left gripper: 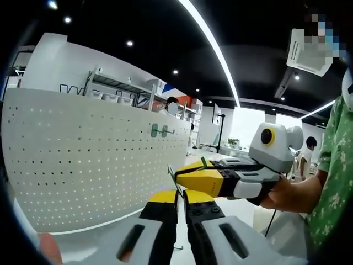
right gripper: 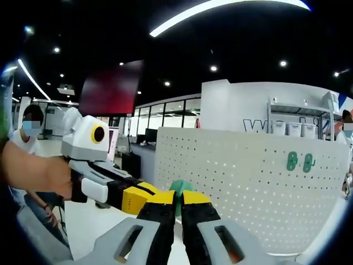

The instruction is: Insert the hook assembly into the mounting plate slot until the hook locks in place.

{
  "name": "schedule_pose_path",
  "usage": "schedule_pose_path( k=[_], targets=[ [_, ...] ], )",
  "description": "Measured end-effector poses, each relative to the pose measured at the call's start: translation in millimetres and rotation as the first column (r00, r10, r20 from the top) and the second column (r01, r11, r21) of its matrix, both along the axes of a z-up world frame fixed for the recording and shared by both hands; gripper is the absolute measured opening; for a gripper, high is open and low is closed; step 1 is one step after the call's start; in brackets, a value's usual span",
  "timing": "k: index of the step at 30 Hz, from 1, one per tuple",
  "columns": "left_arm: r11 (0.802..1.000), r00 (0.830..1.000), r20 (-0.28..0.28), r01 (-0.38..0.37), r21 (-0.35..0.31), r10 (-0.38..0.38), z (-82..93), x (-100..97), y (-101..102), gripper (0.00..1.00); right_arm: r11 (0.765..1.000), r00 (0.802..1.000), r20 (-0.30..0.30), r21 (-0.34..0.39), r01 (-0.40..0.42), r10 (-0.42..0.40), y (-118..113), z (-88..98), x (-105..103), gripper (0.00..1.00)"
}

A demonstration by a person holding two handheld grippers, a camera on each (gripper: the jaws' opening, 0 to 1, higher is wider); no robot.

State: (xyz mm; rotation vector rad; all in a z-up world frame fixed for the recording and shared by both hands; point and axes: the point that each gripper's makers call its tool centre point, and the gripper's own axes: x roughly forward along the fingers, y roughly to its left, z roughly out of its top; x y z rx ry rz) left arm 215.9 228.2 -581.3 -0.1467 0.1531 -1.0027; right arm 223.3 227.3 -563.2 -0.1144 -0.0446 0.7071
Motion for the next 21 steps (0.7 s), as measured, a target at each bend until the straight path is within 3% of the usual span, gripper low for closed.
schedule_pose_path(
  k=[5,21],
  targets=[
    [1.0,1.0,0.003,0.0,0.002,0.0,0.0,-0.5,-0.2,0.04,1.0,1.0,0.001,-0.001,0.0,0.0,0.1,0.4,-0.4,0.01],
    [0.999,0.995,0.095,-0.023,0.023,0.02,3.3,2.8,2.6,0.02,1.0,1.0,0.001,0.007,0.002,-0.002,0.0,3.5,-2.0,0.02]
  ],
)
